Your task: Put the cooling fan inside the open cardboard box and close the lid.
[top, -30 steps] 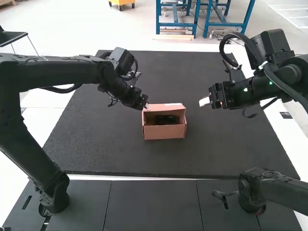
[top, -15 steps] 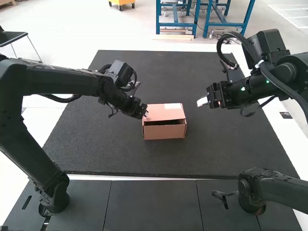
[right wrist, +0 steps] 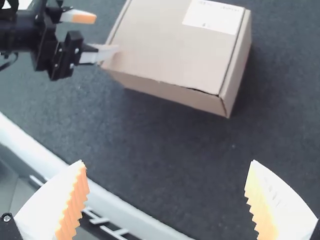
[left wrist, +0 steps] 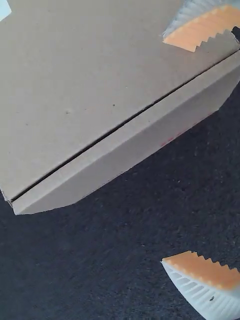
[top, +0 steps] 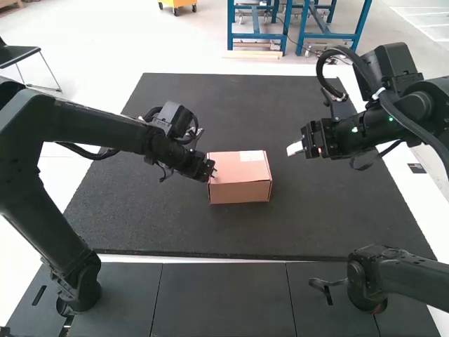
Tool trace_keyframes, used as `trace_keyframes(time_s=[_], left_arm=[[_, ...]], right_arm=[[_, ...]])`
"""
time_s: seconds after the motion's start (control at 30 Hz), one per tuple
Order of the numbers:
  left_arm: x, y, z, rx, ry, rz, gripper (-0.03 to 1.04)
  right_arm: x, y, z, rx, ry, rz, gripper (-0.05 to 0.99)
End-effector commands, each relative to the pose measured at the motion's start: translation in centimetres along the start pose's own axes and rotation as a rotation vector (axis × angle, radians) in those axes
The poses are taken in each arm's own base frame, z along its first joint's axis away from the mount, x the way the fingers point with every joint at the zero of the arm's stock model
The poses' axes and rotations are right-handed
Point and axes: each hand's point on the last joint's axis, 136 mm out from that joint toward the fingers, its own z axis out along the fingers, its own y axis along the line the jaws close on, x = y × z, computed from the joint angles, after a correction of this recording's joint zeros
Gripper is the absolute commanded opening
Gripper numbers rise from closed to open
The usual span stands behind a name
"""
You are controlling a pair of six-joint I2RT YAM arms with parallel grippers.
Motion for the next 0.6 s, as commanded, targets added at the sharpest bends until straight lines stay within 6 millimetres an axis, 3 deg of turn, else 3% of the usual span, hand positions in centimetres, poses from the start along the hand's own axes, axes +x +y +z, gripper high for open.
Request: trace_keyframes(time_s=[0.0,0.13,0.33,0.57], left_arm=[[3.7,1.0,1.8,-0.041,0.113,-0.016,0.96],[2.9,0.9,0.2,-0.045,0.124,-0.022,0.96],[-3.1,-0.2,-5.6,-0.028,-0.053,-0.005,0.96],[-5.0,1.0,-10.6,-0.051,-0.152,-0.038,0.96]], right_arm=[[-0.7,0.7,-0.4,-0.025,-0.016,-0.008,0.71],[-0.8,0.8,-0.5,-0.025,-0.019,-0.009,0.71],[-1.1,0.8,-0.7,-0.026,-0.032,-0.011,0.71],[-2.1,0.8,-0.4,-0.028,-0.071,-0.018,0.71]])
